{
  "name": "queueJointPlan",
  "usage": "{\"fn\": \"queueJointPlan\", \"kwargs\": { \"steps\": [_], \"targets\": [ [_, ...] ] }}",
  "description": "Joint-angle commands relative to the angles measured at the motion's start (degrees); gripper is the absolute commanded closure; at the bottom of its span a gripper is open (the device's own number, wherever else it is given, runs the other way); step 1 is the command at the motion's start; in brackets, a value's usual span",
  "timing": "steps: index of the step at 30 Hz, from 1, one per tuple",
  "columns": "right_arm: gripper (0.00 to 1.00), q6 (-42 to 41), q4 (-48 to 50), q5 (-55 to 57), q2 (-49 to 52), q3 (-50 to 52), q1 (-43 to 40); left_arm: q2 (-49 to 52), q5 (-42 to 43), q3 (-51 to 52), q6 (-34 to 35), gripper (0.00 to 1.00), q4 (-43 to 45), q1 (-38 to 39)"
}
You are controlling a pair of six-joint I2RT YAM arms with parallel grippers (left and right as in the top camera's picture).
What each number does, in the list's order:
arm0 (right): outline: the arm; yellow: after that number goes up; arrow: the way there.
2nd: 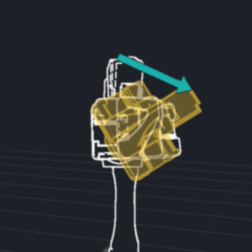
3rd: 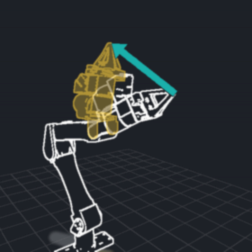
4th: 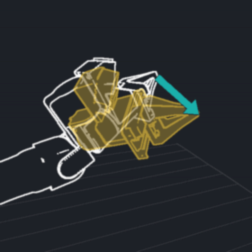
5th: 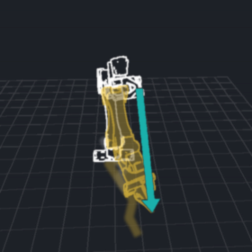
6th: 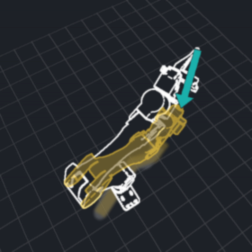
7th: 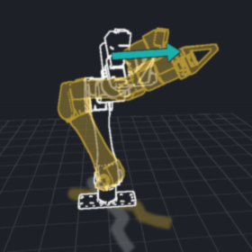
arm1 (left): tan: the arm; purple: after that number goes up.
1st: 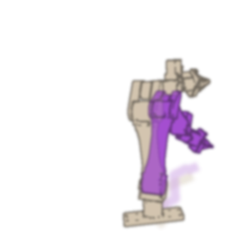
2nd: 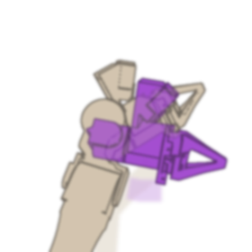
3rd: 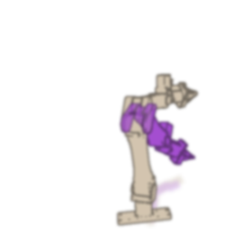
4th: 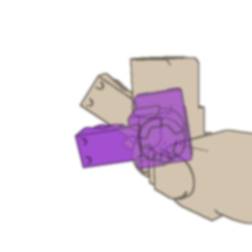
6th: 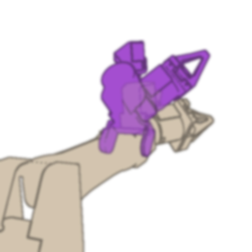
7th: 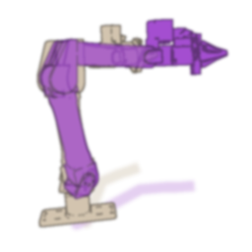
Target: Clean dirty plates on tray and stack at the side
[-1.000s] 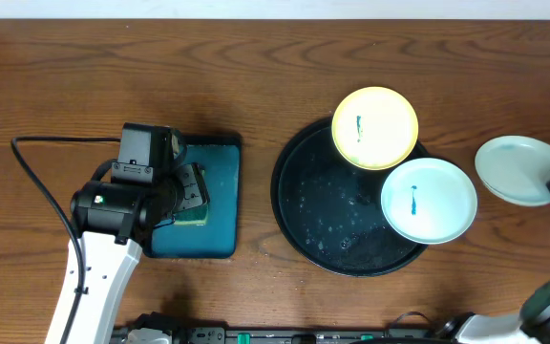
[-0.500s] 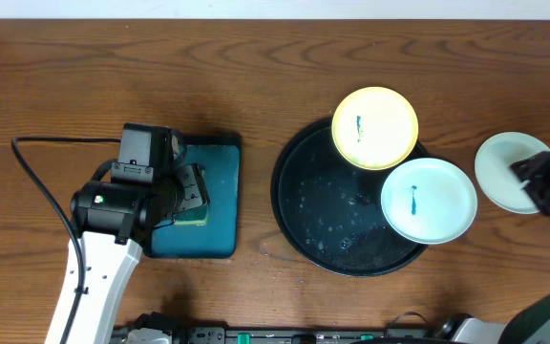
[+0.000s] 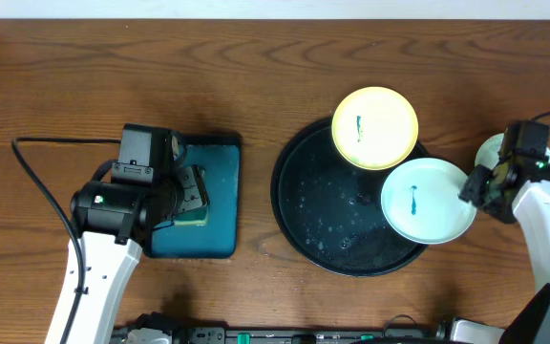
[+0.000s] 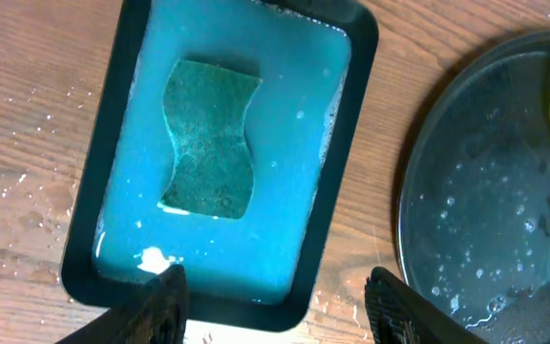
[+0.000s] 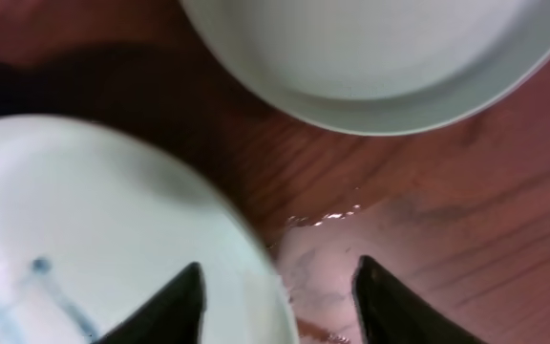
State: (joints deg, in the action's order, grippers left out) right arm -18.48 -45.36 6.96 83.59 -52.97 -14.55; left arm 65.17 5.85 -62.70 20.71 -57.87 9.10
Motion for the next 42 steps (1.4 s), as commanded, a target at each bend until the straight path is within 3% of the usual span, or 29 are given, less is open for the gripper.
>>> {"fn": "queueJointPlan", "kwargs": {
  "steps": [1, 6, 15, 16, 18, 19, 23, 26, 31, 35, 36, 42],
  "targets": [
    [0.75, -1.6, 1.6, 2.5, 0.1, 2.2, 0.3, 0.3, -0.5, -0.9, -0.8, 0.39, -0.2, -0.2],
    [0.99, -1.6, 1.7, 0.9, 0.0, 2.2, 0.3, 0.3, -0.5, -0.9, -0.8, 0.39, -0.2, -0.2],
    [0.99, 1.8, 1.1, -5.6, -1.7, 2.2, 0.3, 0.3, -0.5, -0.9, -0.8, 0.39, -0.2, -0.2],
    [0.92, 1.8, 1.0, -5.5, -1.8, 2.2, 0.3, 0.3, -0.5, -0.9, -0.8, 0.39, -0.2, -0.2],
    [0.53, 1.8, 1.0, -5.3, -1.7, 2.2, 0.3, 0.3, -0.5, -0.9, -0.8, 0.39, -0.2, -0.2],
    [0.40, 1.8, 1.2, -5.3, -1.7, 2.2, 0.3, 0.3, -0.5, -0.9, -0.8, 0.39, -0.2, -0.2],
    [0.35, 1.8, 1.4, -3.0, -1.4, 2.3, 0.3, 0.3, -0.5, -0.9, -0.8, 0.39, -0.2, -0.2],
    [0.40, 1.8, 1.9, -2.4, -0.5, 2.7, 0.3, 0.3, -0.5, -0.9, -0.8, 0.39, -0.2, -0.2],
    [0.62, 1.1, 6.2, -4.1, 1.6, 5.8, 0.3, 0.3, -0.5, -0.9, -0.7, 0.39, -0.2, -0.2],
    [0.85, 1.2, 8.0, -4.7, 1.8, 7.0, 0.3, 0.3, -0.5, -0.9, -0.7, 0.39, -0.2, -0.2],
    [0.98, 1.2, 8.2, -4.9, 1.7, 7.0, 0.3, 0.3, -0.5, -0.9, -0.7, 0.39, -0.2, -0.2],
    [0.99, 1.3, 3.7, -10.3, -2.6, 5.8, 0.8, 0.3, -0.5, -0.9, -0.7, 0.39, -0.3, -0.2]
  ]
}}
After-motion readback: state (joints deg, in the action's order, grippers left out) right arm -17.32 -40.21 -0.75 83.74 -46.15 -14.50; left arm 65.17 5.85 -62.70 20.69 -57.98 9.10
